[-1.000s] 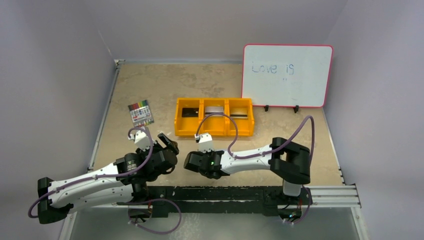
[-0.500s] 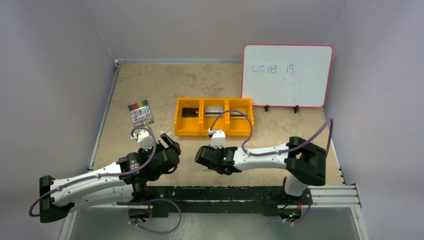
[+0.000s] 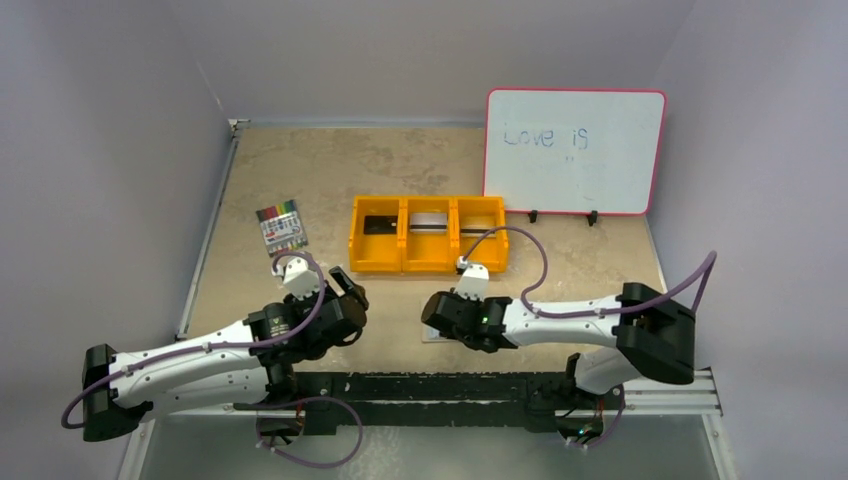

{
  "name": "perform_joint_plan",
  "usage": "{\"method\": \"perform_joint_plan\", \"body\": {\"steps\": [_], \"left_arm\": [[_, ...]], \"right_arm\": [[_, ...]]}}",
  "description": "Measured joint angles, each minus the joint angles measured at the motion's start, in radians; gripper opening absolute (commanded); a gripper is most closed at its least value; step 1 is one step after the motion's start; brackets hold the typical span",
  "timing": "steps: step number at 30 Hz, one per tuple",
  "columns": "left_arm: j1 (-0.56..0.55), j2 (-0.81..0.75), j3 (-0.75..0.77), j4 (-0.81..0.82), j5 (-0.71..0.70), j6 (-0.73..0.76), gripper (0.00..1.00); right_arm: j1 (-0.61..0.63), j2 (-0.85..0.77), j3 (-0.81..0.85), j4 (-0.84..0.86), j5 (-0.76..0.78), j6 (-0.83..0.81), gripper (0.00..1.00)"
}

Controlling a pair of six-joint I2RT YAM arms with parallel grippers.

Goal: Take the credit cards out of the card holder

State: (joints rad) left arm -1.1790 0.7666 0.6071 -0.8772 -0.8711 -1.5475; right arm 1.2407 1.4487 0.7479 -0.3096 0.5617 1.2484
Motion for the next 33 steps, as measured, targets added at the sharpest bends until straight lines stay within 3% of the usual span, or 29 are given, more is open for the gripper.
{"method": "perform_joint_plan", "body": {"steps": [11,20,25,29,33], "left_arm": [[0.0,0.002,0.0,0.006,0.004,0.014,0.76],[0.0,0.031,0.0,0.031,0.005,0.023,0.76],[0.0,0.033,0.0,0.034,0.005,0.023,0.76],[0.0,0.033,0.0,0.035,0.005,0.023,0.76],[0.0,0.033,0.0,0.039,0.005,0.023,0.76]], "right_arm": [[-0.003,-0.166,-0.1,-0.059,0.018,0.155,0.04],[-0.003,-0.206,-0.116,-0.236,0.028,0.356,0.08],[-0.003,-0.254,-0.136,-0.314,0.033,0.444,0.0],[-0.003,-0.33,-0.164,-0.296,0.052,0.409,0.0],[-0.004,-0.39,-0.174,-0.164,0.053,0.251,0.0]]}}
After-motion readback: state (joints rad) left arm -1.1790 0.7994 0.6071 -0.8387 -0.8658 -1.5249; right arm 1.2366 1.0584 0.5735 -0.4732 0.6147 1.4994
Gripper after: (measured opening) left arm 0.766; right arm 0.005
